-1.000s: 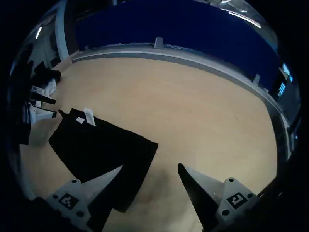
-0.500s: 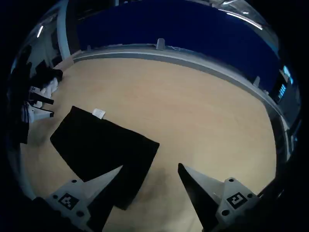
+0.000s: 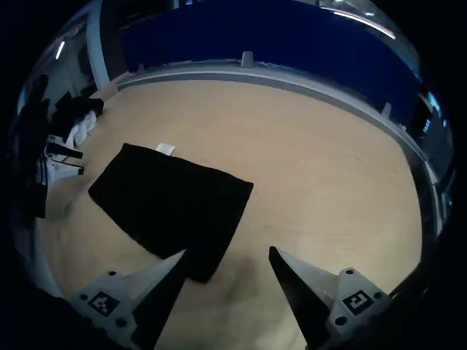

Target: Fold towel

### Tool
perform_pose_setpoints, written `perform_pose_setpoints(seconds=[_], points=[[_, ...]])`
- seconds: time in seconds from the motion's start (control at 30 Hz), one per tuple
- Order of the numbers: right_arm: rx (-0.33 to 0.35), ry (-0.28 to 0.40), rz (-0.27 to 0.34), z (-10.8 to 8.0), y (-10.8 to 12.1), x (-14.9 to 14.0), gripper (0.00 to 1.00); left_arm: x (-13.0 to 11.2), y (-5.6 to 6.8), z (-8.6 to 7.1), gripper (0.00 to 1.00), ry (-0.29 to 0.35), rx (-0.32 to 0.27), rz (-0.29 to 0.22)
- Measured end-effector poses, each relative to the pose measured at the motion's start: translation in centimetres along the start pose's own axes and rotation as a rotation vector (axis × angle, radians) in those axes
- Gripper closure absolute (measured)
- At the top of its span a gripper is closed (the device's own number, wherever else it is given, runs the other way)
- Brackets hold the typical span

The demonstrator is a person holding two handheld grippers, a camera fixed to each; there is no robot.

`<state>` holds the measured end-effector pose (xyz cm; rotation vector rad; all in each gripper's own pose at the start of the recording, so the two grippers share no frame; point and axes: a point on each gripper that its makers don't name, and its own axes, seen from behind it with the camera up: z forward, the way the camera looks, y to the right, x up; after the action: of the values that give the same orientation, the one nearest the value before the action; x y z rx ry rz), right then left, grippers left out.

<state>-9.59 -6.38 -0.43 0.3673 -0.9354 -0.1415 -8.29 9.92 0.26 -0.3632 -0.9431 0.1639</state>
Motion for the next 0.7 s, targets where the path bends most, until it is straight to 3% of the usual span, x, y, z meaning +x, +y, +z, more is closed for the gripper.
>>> perform_pose_setpoints(seconds=[0.3, 0.7], points=[[0.037, -0.014, -0.036, -0.1, -0.8, -0.8, 0.0, -2.2, -0.1, -1.3, 0.12, -0.009, 0.019, -0.054], [0.132, -0.079, -0.207, -0.1, -2.6, -2.8, 0.06, -6.3, -0.8, -4.9, 0.12, -0.013, 0.082, -0.127]])
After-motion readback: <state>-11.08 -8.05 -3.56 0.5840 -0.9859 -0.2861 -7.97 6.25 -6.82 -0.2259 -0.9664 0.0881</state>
